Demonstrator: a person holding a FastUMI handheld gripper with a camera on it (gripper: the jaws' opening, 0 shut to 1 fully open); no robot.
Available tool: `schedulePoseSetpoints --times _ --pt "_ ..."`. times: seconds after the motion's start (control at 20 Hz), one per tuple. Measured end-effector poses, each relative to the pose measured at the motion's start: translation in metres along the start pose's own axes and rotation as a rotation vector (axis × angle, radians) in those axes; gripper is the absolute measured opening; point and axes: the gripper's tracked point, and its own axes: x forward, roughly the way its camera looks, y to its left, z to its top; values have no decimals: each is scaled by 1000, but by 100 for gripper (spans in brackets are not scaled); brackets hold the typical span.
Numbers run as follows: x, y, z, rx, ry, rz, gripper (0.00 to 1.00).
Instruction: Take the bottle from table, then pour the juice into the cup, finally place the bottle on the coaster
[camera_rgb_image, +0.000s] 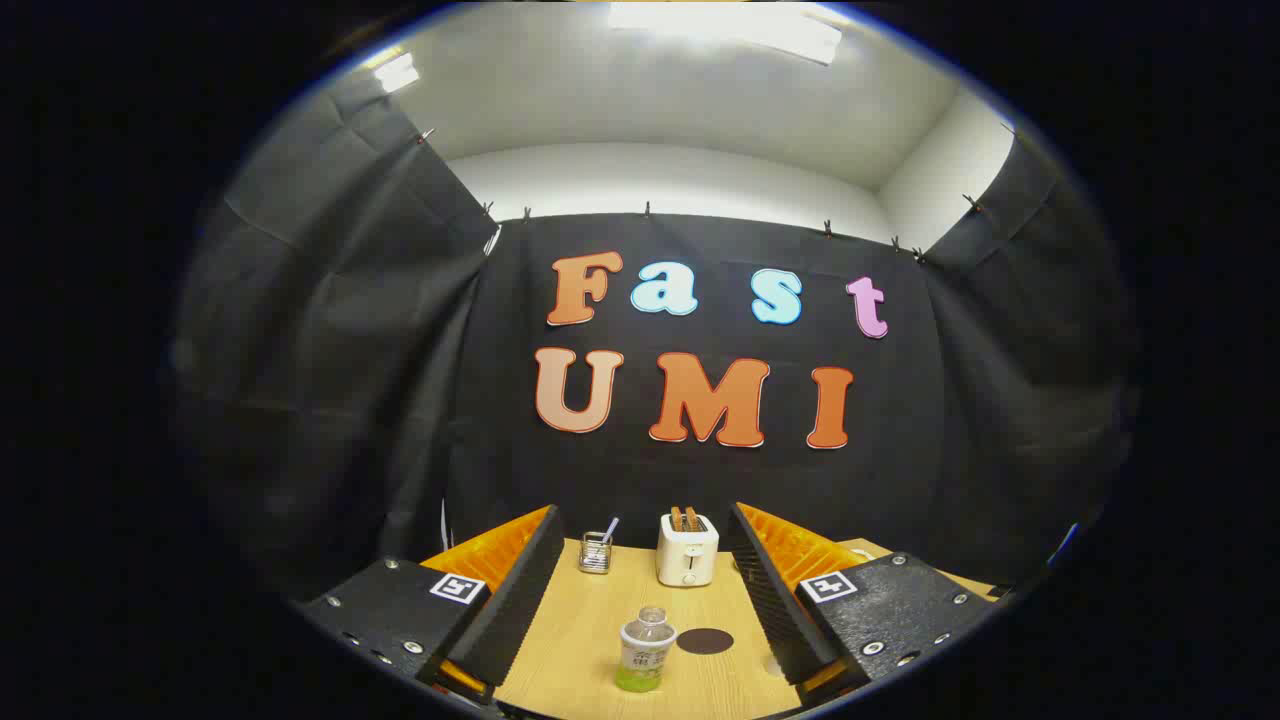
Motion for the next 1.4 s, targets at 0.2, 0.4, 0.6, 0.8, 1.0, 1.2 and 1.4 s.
schedulePoseSetpoints --times 0.2,0.4,0.6,0.8,1.0,1.2,1.4 --pt "1 -12 -7 -8 13 -32 98" --pt "1 -20 -19 -38 51 -77 98" --pt "-4 -19 -20 -87 53 -113 99" --pt "-4 -15 -30 -120 64 -139 99" --pt "1 -11 -48 -69 67 -135 99" --pt "7 -17 -82 -2 94 -136 98" --pt "15 -35 -124 -46 148 -215 99"
